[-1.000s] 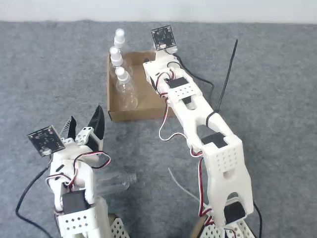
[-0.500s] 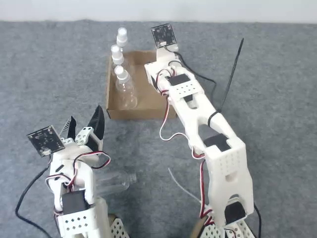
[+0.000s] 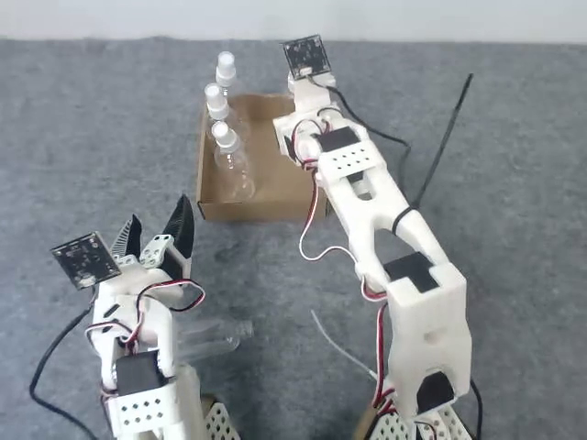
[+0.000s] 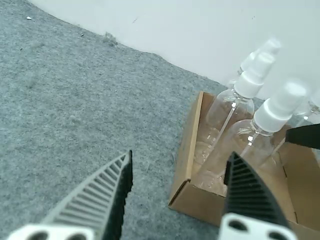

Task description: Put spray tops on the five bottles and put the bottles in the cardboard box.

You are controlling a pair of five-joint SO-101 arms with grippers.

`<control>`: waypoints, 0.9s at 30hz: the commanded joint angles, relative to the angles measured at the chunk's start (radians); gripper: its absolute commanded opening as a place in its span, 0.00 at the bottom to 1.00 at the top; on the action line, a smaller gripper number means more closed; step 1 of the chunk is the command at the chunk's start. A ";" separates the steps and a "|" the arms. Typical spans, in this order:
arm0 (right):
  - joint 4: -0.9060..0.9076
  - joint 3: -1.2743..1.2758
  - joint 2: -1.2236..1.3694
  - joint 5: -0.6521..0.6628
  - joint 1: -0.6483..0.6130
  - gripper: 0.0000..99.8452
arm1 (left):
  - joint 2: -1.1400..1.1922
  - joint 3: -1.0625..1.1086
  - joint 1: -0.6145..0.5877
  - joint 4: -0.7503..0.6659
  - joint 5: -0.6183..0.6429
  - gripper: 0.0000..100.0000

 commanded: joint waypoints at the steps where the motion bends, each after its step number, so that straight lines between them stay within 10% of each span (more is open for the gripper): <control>1: 0.074 -0.020 -0.134 0.003 0.007 0.28 | 0.008 -0.010 -0.005 -0.034 -0.006 0.28; 27: 0.587 -0.021 -0.409 0.009 -0.051 0.28 | 0.008 -0.010 -0.005 -0.035 -0.006 0.28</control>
